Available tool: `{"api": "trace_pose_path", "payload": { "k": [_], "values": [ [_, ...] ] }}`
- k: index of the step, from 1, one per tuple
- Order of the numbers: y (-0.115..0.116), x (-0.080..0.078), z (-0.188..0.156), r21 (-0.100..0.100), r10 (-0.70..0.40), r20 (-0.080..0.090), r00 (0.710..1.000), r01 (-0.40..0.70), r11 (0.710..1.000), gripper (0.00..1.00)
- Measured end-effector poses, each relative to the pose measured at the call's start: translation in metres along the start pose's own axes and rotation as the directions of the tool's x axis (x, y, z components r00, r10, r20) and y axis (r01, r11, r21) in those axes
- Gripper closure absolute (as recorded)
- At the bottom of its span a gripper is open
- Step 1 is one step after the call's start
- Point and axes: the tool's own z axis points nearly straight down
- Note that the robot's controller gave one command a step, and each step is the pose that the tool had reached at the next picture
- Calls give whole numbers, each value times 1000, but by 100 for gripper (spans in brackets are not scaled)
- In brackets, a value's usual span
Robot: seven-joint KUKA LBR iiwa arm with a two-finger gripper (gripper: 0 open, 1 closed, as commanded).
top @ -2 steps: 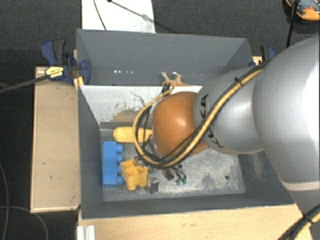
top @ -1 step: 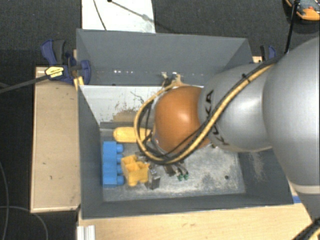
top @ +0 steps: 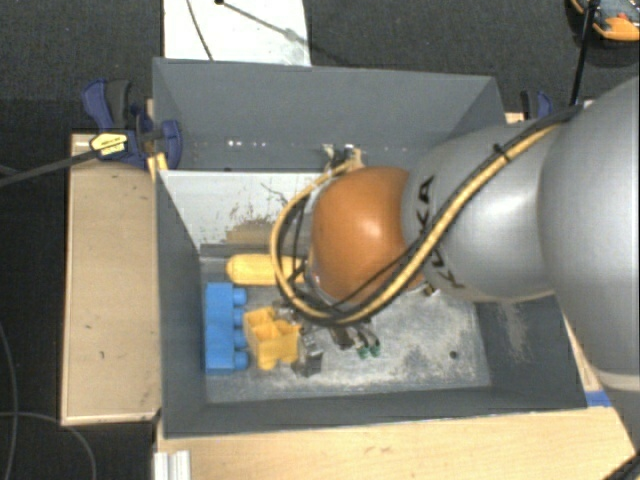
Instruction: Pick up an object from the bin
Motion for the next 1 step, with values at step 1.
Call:
{"api": "trace_pose_path", "payload": {
  "k": [1],
  "values": [
    [0,1,-16,0,1,-2,1000,-1,1000,100]
  ]
}}
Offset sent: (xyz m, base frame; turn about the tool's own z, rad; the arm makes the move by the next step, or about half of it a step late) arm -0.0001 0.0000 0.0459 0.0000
